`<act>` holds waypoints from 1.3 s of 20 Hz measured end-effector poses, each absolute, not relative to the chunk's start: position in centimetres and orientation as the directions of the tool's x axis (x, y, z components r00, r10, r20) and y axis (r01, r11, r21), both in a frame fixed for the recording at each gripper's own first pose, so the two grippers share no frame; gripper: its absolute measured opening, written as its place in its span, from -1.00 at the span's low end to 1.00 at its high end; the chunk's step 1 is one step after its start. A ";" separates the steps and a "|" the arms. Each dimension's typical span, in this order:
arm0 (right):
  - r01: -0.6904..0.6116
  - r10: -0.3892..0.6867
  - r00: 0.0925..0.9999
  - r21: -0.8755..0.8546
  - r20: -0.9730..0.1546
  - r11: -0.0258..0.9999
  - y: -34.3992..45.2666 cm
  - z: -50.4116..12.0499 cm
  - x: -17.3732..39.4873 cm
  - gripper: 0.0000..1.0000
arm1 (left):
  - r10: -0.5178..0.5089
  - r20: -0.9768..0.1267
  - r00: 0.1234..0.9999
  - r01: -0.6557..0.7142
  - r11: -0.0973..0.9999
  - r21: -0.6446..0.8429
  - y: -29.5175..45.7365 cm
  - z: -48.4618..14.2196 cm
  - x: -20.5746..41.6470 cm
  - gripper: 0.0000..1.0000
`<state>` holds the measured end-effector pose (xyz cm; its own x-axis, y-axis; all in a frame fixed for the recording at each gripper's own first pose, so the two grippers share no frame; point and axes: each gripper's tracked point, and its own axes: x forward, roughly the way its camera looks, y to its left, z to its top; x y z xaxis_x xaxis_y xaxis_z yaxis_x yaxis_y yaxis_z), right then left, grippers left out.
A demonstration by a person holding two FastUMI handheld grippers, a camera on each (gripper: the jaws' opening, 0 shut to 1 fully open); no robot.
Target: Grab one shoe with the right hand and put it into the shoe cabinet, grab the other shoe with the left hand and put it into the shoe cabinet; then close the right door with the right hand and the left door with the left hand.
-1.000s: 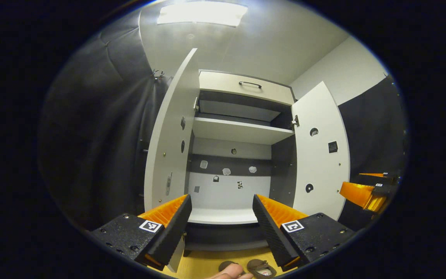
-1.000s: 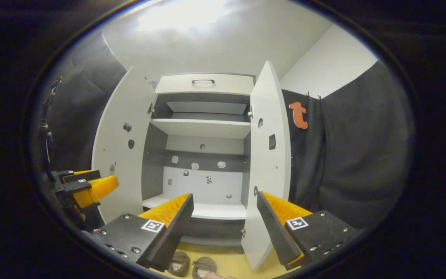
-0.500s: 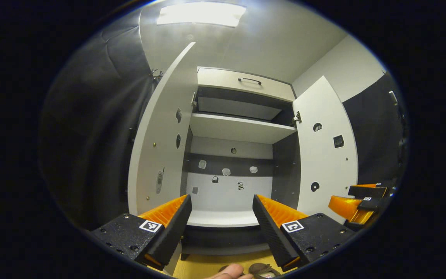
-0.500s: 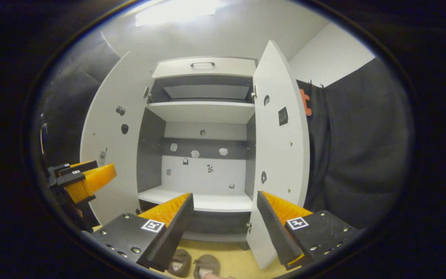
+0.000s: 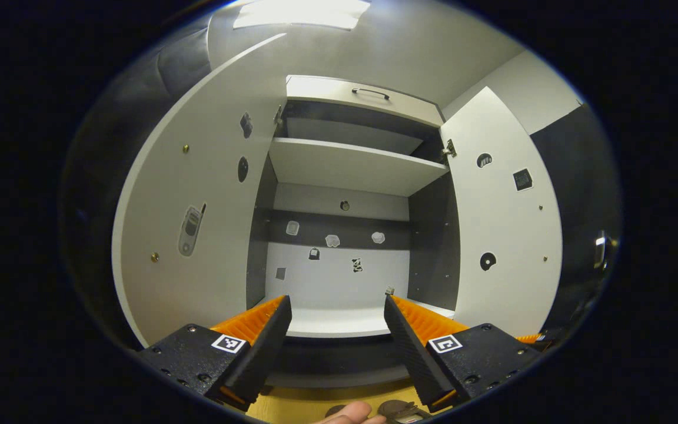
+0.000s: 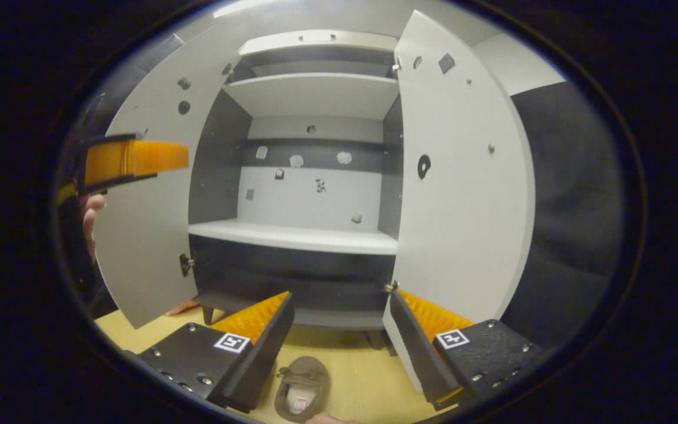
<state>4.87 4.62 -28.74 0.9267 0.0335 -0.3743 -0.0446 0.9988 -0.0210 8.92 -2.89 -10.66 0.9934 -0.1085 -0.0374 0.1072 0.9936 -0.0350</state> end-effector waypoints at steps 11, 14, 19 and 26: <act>-0.129 0.158 0.627 0.097 -0.763 0.987 11.1 -48.7 -3.2 0.80 | -0.121 -0.032 0.992 0.121 0.993 0.008 -1.3 -11.1 10.7 0.93; -0.105 0.136 0.627 0.090 -0.767 0.990 11.3 -49.7 -1.9 0.58 | -0.110 -0.040 0.993 0.110 0.994 0.004 -0.7 -11.7 11.8 0.92; -0.080 0.153 0.565 0.130 -0.811 0.988 13.2 -52.8 -0.7 0.02 | -0.133 -0.092 0.987 0.131 0.991 -0.019 -1.2 -13.4 12.9 0.94; -0.121 0.246 0.631 0.220 -0.736 0.968 13.5 -51.3 1.0 -0.97 | -0.121 -0.092 0.988 0.124 0.992 0.018 -1.2 -13.7 13.3 0.93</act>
<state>1.05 13.53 -51.34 0.6308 0.2461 -0.7358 -0.1213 0.9680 0.2198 13.25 -1.16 -13.66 0.9883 -0.1215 -0.0921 0.1236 0.9922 0.0178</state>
